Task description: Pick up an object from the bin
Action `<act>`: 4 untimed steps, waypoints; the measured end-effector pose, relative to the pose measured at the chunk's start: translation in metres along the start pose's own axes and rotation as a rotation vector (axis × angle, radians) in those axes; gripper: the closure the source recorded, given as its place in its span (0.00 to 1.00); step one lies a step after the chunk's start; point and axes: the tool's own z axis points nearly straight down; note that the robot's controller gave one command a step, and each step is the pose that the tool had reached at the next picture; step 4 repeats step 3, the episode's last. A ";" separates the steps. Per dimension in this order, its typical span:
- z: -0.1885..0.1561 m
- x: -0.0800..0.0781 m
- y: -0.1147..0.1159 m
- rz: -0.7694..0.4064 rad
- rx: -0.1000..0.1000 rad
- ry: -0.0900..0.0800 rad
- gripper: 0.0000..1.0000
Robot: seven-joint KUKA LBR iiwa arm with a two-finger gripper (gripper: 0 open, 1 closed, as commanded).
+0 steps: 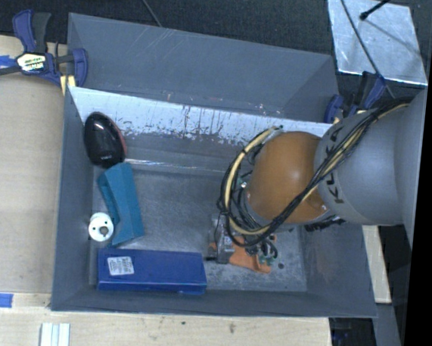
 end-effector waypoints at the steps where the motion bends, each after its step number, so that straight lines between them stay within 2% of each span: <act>1: 0.000 0.000 0.000 0.000 0.000 0.000 1.00; 2: -0.124 -0.005 -0.018 -0.025 0.000 0.000 1.00; 4: -0.124 -0.005 -0.018 -0.024 0.000 0.000 1.00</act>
Offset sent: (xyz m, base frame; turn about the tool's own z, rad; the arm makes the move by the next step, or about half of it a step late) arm 0.0040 -0.0175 0.1234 -0.0268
